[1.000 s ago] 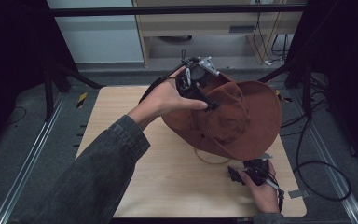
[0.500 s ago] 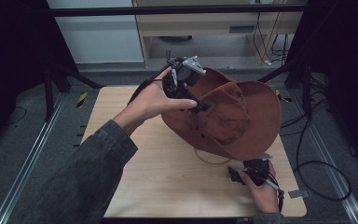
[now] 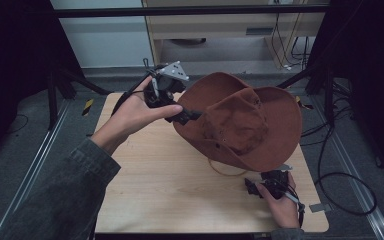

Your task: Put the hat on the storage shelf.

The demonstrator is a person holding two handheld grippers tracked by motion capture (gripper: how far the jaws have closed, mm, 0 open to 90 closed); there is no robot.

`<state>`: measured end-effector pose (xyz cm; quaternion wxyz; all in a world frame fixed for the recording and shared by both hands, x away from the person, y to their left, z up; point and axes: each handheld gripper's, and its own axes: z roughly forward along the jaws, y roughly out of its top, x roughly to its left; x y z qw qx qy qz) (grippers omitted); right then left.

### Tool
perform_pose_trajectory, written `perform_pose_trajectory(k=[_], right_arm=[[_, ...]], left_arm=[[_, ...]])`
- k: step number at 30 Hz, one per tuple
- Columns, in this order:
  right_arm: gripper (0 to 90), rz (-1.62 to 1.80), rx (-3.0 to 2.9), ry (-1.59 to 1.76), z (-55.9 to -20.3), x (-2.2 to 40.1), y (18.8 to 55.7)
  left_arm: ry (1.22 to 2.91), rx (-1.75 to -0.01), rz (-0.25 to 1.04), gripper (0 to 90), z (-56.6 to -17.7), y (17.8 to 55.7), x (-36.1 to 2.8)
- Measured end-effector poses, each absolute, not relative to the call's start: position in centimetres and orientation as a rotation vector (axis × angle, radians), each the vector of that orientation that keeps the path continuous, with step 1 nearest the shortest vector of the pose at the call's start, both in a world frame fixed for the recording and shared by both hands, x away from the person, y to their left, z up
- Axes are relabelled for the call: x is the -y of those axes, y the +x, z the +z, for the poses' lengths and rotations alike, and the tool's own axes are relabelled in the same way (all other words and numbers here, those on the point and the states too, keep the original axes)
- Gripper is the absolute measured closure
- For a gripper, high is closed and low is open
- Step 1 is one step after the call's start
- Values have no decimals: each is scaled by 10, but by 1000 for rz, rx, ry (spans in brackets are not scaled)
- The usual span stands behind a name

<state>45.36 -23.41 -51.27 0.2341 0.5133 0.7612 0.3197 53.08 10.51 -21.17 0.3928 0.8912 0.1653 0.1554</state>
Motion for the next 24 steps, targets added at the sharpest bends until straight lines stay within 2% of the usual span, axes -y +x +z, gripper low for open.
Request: perform_pose_trajectory(k=[15,24], right_arm=[[4,878,-2090,1409,-513,234,454],[4,885,-2095,1422,-512,234,453]], left_arm=[[2255,-455,414,51,-221,518,-139],[2175,-541,405,43,-244,500,-187]])
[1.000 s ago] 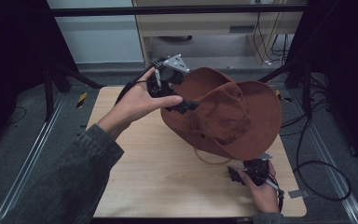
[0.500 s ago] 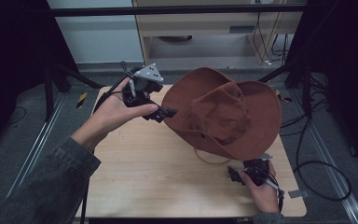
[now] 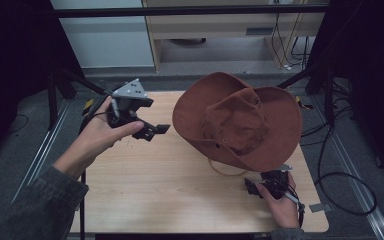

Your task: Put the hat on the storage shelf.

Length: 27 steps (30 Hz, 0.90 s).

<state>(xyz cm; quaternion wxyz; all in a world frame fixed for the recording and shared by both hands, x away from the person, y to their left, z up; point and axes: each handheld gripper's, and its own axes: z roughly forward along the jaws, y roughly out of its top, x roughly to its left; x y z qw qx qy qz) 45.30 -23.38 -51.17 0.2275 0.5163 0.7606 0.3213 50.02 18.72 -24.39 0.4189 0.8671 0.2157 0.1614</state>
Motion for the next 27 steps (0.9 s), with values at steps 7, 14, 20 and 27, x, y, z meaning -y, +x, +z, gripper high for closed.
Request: perform_pose_trajectory(k=[7,14,20,27], right_arm=[[4,889,-2094,1426,-512,233,453],[7,884,-2090,1442,-512,233,452],[7,892,-2092,1447,-513,234,451],[7,885,-2100,1417,-512,235,451]], left_arm=[[2159,-612,374,39,-288,493,-218],[2184,-645,388,40,-329,493,-230],[2184,-682,411,44,-359,496,-235],[2205,-721,405,47,-380,498,-243]])
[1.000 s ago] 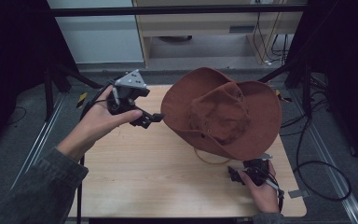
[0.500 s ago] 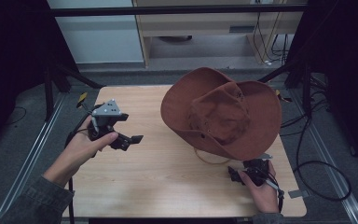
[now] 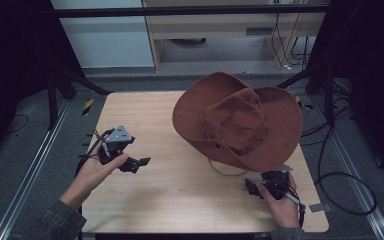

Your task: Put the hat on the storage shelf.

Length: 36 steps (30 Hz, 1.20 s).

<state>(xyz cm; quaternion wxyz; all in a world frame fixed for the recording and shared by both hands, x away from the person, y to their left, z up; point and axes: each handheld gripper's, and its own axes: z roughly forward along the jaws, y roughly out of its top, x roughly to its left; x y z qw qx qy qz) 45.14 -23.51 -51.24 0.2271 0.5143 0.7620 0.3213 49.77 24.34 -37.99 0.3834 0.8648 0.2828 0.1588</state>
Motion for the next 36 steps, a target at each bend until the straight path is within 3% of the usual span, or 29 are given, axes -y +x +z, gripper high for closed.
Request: perform_pose_trajectory(k=[36], right_arm=[[7,885,-2098,1420,-512,235,451]], left_arm=[[2261,-940,391,56,-465,496,-295]])
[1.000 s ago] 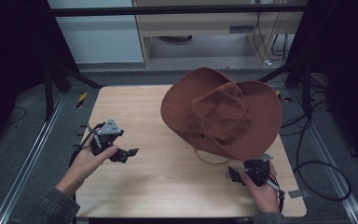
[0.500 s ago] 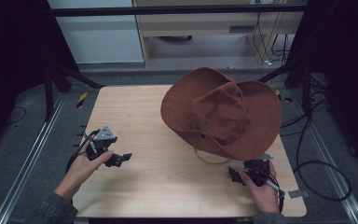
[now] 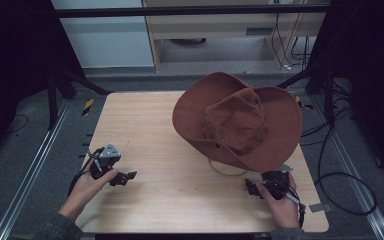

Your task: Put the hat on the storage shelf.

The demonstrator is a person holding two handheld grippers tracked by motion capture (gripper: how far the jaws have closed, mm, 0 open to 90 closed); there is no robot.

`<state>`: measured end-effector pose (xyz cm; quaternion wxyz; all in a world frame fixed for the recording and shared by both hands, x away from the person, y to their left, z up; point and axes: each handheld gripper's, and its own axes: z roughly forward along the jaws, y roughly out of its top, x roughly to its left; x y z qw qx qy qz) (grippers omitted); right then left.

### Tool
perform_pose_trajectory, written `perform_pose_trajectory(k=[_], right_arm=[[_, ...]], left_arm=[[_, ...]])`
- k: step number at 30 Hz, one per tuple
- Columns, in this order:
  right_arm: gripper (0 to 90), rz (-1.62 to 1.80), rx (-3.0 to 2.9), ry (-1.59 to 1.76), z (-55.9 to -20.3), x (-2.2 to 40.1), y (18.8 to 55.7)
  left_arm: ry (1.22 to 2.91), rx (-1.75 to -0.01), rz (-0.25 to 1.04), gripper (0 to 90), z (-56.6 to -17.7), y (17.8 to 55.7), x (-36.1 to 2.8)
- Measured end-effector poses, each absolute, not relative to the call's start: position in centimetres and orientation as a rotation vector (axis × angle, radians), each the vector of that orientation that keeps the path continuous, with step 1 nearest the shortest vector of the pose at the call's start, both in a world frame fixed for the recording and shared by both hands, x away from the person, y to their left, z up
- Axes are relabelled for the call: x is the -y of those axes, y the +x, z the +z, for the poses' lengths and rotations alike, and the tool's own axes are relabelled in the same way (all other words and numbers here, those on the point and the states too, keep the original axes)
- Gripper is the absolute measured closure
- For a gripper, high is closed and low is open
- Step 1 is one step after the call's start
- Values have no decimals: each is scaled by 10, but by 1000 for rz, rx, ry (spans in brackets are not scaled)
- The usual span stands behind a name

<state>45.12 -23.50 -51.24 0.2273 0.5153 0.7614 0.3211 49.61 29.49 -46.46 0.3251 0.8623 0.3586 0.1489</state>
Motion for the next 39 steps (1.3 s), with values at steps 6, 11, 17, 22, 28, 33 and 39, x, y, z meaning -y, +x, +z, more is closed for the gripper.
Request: perform_pose_trajectory(k=[6,11,17,22,28,33,39], right_arm=[[7,884,-2096,1421,-512,235,451],[7,884,-2096,1421,-512,235,451],[7,884,-2095,1422,-512,235,451],[7,890,-2087,1452,-513,233,450],[7,883,-2095,1420,-512,235,451],[7,890,-2087,1452,-513,233,450],[4,883,-2095,1421,-513,235,451]], left_arm=[[2263,-982,397,58,-479,501,-297],[2255,-1012,404,57,-483,502,-298],[2245,-1032,402,55,-491,504,-299],[2245,-1053,415,55,-495,506,-298],[2205,-1062,435,35,-503,505,-298],[2147,-1057,478,24,-508,502,-301],[2145,-1071,483,17,-508,501,-301]])
